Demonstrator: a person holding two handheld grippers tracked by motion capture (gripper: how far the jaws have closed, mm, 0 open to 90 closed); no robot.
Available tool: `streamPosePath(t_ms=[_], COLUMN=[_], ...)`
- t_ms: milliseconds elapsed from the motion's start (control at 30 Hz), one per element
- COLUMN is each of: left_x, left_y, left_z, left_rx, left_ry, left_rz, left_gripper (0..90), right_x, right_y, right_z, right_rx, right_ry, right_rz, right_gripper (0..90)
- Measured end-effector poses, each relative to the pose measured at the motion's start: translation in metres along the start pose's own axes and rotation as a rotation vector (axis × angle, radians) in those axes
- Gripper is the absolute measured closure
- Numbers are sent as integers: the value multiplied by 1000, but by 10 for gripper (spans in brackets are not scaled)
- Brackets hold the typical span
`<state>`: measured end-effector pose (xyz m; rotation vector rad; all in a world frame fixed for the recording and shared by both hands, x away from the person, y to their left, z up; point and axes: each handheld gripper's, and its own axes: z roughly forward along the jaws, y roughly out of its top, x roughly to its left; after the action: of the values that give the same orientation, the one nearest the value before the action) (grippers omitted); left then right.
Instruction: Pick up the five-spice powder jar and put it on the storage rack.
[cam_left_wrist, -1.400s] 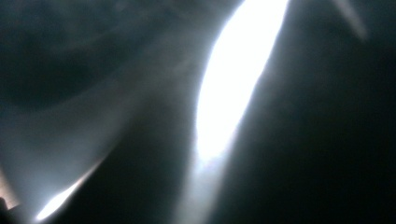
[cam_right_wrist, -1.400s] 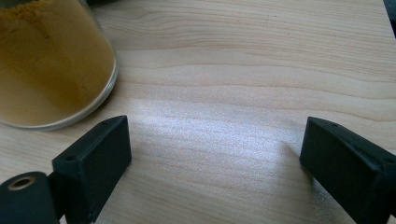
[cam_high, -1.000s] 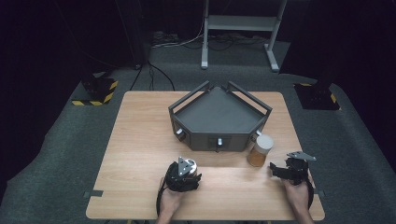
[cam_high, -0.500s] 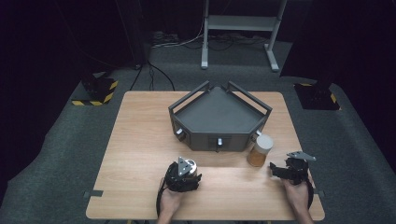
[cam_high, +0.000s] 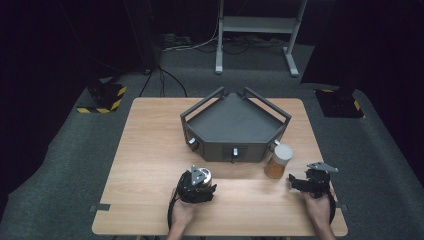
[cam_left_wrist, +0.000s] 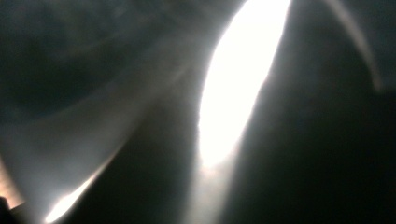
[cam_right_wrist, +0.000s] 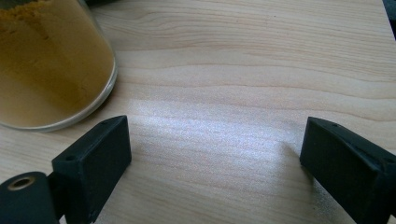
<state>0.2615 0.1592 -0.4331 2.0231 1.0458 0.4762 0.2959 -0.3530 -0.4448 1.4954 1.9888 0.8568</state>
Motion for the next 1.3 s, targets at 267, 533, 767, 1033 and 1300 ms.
streamPosePath(t_ms=[267,533,767,1033,1300], left_x=[4,10,16,23,32], left_y=[15,37,59,84,103], left_z=[-4,-8,-17,-24,-26], left_rx=[-1,5,-13,-17,-22], left_ry=[-19,-30,-56,-82,-101], left_rz=[4,7,12,38,38], left_gripper=[316,316,316,316,316], right_x=[0,0,0,0,0], right_y=[0,0,0,0,0], right_z=[0,0,0,0,0], right_rx=[0,0,0,0,0], right_ry=[0,0,0,0,0], right_rz=[-1,-2,-1,-2,-1], right_gripper=[89,89,89,89,89])
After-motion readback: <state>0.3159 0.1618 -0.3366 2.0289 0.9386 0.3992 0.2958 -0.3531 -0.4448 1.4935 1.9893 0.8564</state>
